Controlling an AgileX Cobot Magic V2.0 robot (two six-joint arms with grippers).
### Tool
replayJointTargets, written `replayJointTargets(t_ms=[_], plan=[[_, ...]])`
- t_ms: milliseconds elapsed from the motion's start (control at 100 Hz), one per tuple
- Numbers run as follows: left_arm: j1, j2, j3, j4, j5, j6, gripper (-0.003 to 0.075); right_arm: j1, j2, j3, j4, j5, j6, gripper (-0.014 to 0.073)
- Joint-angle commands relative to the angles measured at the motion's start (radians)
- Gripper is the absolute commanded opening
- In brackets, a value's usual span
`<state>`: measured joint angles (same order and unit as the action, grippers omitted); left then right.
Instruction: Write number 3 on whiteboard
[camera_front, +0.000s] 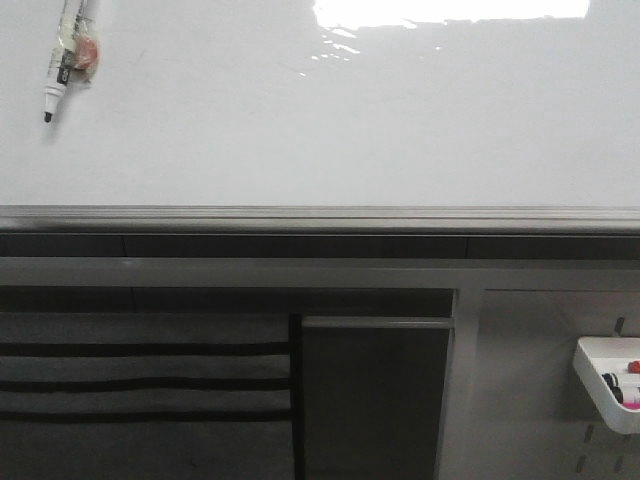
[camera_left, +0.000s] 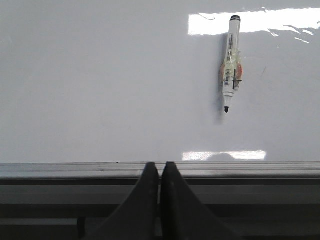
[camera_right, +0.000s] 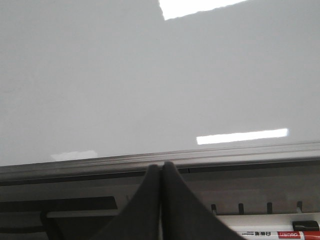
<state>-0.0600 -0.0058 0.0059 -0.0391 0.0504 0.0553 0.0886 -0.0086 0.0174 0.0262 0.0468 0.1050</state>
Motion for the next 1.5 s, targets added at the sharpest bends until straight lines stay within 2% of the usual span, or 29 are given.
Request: replayJointTargets(t_ms=[0, 730, 920, 1490], plan=[[0.006, -0.032, 0.004, -0.003, -0.082, -0.007, -0.0018, -0.005, -0.021, 0.02, -0.001, -0.073, 0.001, -0.0074], [0.006, -0.032, 0.004, -0.003, -0.082, -0.007, -0.0018, -0.005, -0.021, 0.02, -0.001, -0.077, 0.001, -0.0074], [0.006, -0.032, 0.004, -0.003, -0.082, -0.007, -0.0018, -0.005, -0.021, 0.02, -0.169, -0.089, -0.001, -0.0074], [0.006, -0.032, 0.002, -0.005, -0.11, -0.007, -0.0018, -0.005, -0.021, 0.015, -0.164, -0.113, -0.001, -0.0074]])
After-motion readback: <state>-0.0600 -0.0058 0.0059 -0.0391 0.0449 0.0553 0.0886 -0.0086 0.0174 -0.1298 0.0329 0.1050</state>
